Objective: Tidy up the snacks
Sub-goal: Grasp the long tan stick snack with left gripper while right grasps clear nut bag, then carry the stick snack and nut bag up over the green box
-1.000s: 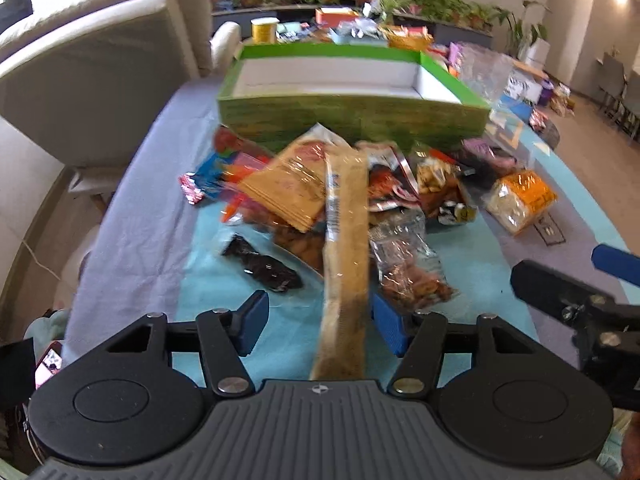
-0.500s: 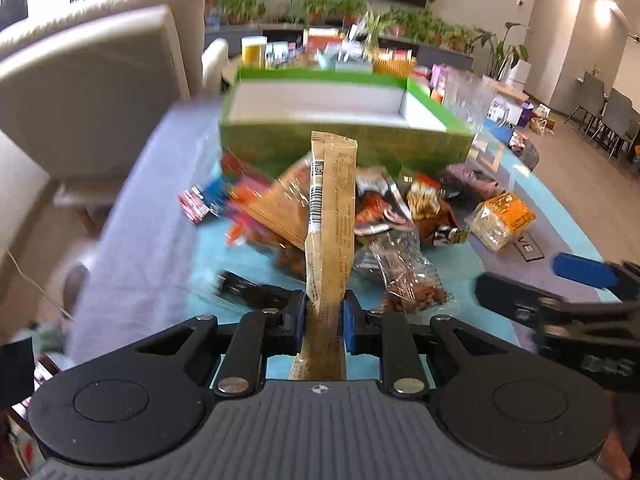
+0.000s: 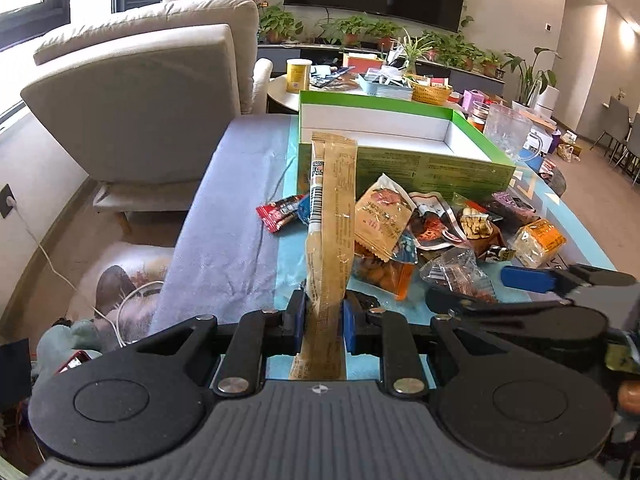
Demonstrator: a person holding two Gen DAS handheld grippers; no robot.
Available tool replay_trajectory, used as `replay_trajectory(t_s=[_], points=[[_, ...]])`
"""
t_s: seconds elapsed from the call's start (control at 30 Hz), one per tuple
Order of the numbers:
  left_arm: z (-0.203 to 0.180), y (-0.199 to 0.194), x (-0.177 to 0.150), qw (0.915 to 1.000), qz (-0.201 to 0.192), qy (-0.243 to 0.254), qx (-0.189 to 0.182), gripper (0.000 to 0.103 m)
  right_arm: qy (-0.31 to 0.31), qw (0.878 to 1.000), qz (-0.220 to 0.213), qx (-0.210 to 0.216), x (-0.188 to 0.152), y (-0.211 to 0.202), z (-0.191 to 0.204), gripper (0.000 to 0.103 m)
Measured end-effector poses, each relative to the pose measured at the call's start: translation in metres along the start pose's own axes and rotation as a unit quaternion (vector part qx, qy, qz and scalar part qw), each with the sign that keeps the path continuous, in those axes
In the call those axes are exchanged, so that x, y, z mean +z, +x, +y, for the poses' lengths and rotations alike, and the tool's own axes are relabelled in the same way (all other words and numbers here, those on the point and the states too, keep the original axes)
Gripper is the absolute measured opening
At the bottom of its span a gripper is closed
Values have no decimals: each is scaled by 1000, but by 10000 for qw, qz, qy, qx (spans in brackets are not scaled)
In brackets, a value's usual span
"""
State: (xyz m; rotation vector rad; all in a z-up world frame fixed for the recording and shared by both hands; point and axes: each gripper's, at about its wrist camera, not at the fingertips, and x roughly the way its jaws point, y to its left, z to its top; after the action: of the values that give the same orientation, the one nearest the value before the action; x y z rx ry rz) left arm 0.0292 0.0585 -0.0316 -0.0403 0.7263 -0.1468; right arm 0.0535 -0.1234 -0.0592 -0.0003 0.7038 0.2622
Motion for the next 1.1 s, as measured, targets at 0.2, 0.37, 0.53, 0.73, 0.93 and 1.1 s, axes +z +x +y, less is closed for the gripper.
replay_trajectory(t_s=[0.2, 0.37, 0.53, 0.73, 0.93, 1.1], points=[[-4, 0, -2, 10000, -6, 41, -80, 18, 58, 9997, 246, 48, 0, 10, -2, 50], [-8, 0, 2, 9999, -59, 78, -118, 18, 164, 9998, -35, 110, 2, -13, -11, 48], [-18, -2, 9, 9995, -149, 162, -204, 18, 187, 9987, -470, 90, 12, -37, -17, 47], [-22, -1, 16, 9994, -193, 169, -226, 18, 143, 9944, -1040, 109, 20, -52, -19, 47], [-20, 2, 19, 9996, -194, 112, -168, 18, 15, 9905, -1377, -66, 27, -59, -27, 47], [-22, 5, 25, 9997, -197, 80, -120, 18, 85, 9899, -1414, -116, 34, -59, -35, 47]])
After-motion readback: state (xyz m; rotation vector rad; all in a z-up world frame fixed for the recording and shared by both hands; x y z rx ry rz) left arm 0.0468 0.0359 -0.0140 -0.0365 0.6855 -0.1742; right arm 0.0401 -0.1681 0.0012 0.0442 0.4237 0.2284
